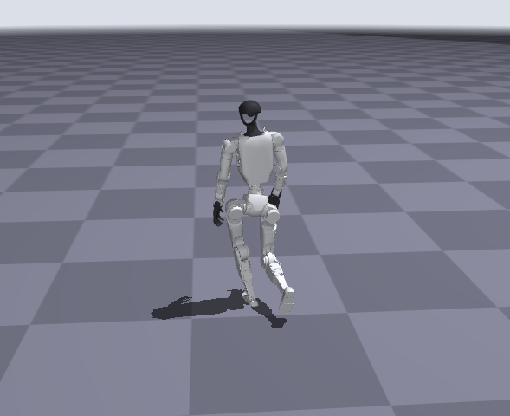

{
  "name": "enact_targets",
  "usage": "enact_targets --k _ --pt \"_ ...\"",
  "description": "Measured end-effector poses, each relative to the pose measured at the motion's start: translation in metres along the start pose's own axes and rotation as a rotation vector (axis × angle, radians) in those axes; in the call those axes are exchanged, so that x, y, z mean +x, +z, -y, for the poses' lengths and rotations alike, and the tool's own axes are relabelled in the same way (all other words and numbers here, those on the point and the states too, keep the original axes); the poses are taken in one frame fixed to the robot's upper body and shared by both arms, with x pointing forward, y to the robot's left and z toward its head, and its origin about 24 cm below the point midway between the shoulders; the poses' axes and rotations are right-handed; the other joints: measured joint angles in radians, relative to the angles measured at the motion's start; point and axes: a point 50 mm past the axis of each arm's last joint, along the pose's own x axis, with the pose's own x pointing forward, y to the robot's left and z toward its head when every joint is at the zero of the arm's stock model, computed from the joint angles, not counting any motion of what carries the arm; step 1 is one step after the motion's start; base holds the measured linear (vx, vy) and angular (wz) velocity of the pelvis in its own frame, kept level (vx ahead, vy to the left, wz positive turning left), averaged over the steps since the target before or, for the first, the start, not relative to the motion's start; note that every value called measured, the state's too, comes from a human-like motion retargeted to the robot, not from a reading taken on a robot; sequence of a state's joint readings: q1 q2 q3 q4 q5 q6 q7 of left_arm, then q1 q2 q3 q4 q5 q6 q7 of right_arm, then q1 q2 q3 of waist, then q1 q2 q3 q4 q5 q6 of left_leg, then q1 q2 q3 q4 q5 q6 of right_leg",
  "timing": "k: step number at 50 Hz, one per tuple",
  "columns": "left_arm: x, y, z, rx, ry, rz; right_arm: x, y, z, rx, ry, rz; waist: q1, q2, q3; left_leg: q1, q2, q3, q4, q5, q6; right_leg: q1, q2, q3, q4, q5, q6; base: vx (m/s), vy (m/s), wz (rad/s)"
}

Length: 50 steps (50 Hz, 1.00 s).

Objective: Walk

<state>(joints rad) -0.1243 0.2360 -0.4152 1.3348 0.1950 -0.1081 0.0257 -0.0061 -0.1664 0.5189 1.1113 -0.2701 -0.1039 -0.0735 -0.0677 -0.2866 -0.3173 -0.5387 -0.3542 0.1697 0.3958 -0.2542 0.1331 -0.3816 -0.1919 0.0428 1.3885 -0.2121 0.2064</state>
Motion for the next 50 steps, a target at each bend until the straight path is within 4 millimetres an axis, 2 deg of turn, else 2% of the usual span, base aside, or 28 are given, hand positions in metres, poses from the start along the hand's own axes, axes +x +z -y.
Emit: enact_targets --k 3,5,7,10,13,17,20,24,27,30,33,35,37,40,43,46,50 --pt "0.005 0.043 -0.018 0.042 0.031 0.127 -0.010 -0.034 -0.008 -0.007 0.047 -0.118 -0.035 0.019 0.011 0.116 0.001 -0.031 -0.111 -0.022 0.003 -0.139 -0.032 -0.002 0.179 -0.055 -0.075 0.00 0.04 -0.05" --pt "0.004 0.073 -0.033 0.062 0.060 0.216 -0.016 -0.054 -0.007 -0.005 0.057 -0.179 -0.045 0.056 0.027 0.214 0.027 -0.058 -0.218 -0.018 -0.004 -0.237 -0.022 -0.007 0.242 -0.096 -0.133 0.00 0.06 -0.17" --pt "0.002 0.097 -0.039 0.075 0.081 0.293 -0.026 -0.073 -0.011 0.008 0.066 -0.240 -0.072 0.065 0.032 0.279 0.026 -0.074 -0.250 -0.035 -0.009 -0.321 -0.033 -0.009 0.267 -0.154 -0.173 0.00 0.00 0.00" --pt "-0.005 0.135 -0.053 0.082 0.122 0.415 -0.037 -0.095 -0.010 0.041 0.058 -0.308 -0.089 0.107 0.053 0.397 0.056 -0.104 -0.340 -0.040 -0.022 -0.438 0.000 -0.034 0.204 -0.200 -0.214 0.00 0.00 0.00" --pt "-0.014 0.166 -0.062 0.081 0.157 0.525 -0.047 -0.112 -0.012 0.085 0.044 -0.365 -0.102 0.131 0.070 0.494 0.074 -0.133 -0.395 -0.050 -0.036 -0.512 0.036 -0.065 0.049 -0.219 -0.214 0.00 -0.02 0.19" --pt "-0.027 0.197 -0.069 0.089 0.189 0.644 -0.056 -0.126 -0.013 0.147 0.016 -0.419 -0.108 0.158 0.088 0.608 0.104 -0.172 -0.440 -0.062 -0.051 -0.544 0.106 -0.082 -0.236 -0.200 -0.173 0.01 -0.03 0.20" --pt "-0.034 0.210 -0.071 0.122 0.201 0.702 -0.060 -0.131 -0.015 0.177 -0.002 -0.446 -0.104 0.174 0.093 0.669 0.125 -0.191 -0.437 -0.084 -0.061 -0.540 0.163 -0.074 -0.447 -0.182 -0.138 0.00 -0.01 0.06" --pt "-0.035 0.212 -0.063 0.182 0.182 0.723 -0.059 -0.129 -0.019 0.184 -0.010 -0.450 -0.086 0.181 0.084 0.704 0.136 -0.212 -0.343 -0.143 -0.068 -0.518 0.205 -0.055 -0.586 -0.181 -0.124 0.00 0.00 0.00" --pt "-0.028 0.199 -0.050 0.227 0.139 0.682 -0.053 -0.122 -0.016 0.170 -0.025 -0.425 -0.068 0.199 0.081 0.697 0.153 -0.224 -0.178 -0.198 -0.080 -0.479 0.228 -0.062 -0.584 -0.163 -0.136 0.00 0.00 0.00" --pt "-0.016 0.168 -0.029 0.266 0.062 0.580 -0.044 -0.108 -0.010 0.153 -0.049 -0.379 -0.051 0.228 0.077 0.645 0.182 -0.222 0.084 -0.220 -0.110 -0.429 0.253 -0.083 -0.550 -0.145 -0.161 0.00 0.00 0.00" --pt "-0.003 0.121 -0.001 0.291 -0.044 0.421 -0.032 -0.087 -0.002 0.138 -0.084 -0.300 -0.032 0.280 0.057 0.521 0.244 -0.210 0.421 -0.155 -0.164 -0.389 0.297 -0.124 -0.551 -0.147 -0.202 0.00 0.00 0.00" --pt "0.001 0.086 0.017 0.307 -0.118 0.300 -0.023 -0.069 0.006 0.127 -0.114 -0.231 -0.013 0.310 0.034 0.417 0.284 -0.197 0.632 -0.063 -0.203 -0.371 0.324 -0.144 -0.569 -0.163 -0.233 0.00 0.00 0.00" --pt "0.002 0.051 0.028 0.323 -0.177 0.181 -0.014 -0.047 0.018 0.110 -0.153 -0.147 0.009 0.320 0.011 0.300 0.317 -0.173 0.813 0.013 -0.215 -0.349 0.334 -0.151 -0.602 -0.187 -0.256 0.00 0.00 0.00" --pt "-0.003 0.005 0.034 0.340 -0.233 0.029 -0.004 -0.009 0.041 0.081 -0.218 -0.010 0.043 0.307 -0.004 0.126 0.363 -0.129 1.025 0.022 -0.175 -0.289 0.333 -0.143 -0.671 -0.219 -0.270 0.00 0.00 0.00" --pt "-0.010 -0.032 0.030 0.331 -0.250 -0.076 0.002 0.028 0.063 0.065 -0.276 0.119 0.074 0.277 -0.005 -0.042 0.395 -0.096 1.121 -0.058 -0.105 -0.203 0.326 -0.118 -0.768 -0.224 -0.253 0.00 0.00 0.00" --pt "-0.019 -0.062 0.028 0.289 -0.252 -0.151 0.003 0.061 0.081 0.063 -0.323 0.233 0.105 0.248 0.002 -0.178 0.394 -0.077 1.080 -0.117 -0.065 -0.108 0.320 -0.089 -0.855 -0.220 -0.229 0.00 0.00 0.00" --pt "-0.032 -0.093 0.030 0.201 -0.241 -0.225 -0.002 0.099 0.099 0.068 -0.371 0.374 0.139 0.220 0.016 -0.287 0.356 -0.063 0.847 -0.138 -0.057 0.021 0.309 -0.054 -0.939 -0.216 -0.200 -0.04 0.00 -0.20"
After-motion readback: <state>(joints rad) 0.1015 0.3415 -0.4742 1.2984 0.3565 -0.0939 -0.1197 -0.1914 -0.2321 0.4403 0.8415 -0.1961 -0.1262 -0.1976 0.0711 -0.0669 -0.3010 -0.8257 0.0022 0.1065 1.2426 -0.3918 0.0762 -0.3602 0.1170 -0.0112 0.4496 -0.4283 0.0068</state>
